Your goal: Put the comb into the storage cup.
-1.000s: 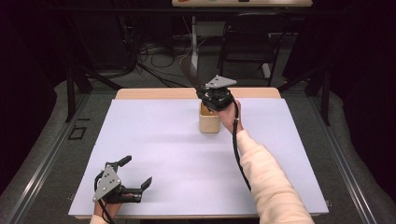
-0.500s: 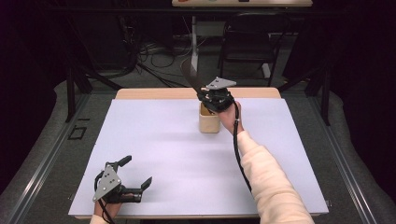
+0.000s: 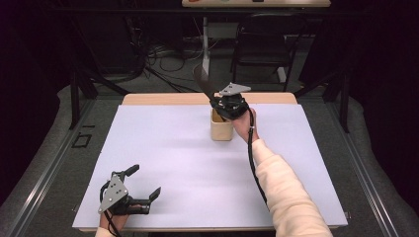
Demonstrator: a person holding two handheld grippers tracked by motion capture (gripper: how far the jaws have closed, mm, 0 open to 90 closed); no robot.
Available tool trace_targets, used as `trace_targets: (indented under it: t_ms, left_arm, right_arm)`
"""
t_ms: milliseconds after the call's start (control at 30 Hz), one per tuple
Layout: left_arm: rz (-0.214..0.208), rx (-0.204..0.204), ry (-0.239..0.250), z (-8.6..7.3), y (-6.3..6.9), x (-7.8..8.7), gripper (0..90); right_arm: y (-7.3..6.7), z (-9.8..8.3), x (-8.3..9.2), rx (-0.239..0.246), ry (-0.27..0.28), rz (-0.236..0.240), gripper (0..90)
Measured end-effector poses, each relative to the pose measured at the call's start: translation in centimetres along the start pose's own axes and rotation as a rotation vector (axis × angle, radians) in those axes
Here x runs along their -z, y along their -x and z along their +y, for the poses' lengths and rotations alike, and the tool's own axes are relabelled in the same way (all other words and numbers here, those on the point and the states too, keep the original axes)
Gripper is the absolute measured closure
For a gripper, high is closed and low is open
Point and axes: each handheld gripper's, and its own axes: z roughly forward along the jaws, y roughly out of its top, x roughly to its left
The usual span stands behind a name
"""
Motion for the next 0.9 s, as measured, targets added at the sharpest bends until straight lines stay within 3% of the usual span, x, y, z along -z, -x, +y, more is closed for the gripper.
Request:
trace_targets:
  t_ms: [900]
  left_arm:
    - [0.001, -0.001, -0.004, -0.01, -0.01, -0.01, 0.7]
  right_arm:
    - [0.45, -0.94, -0.20, -0.017, -0.043, 0.008, 72.0]
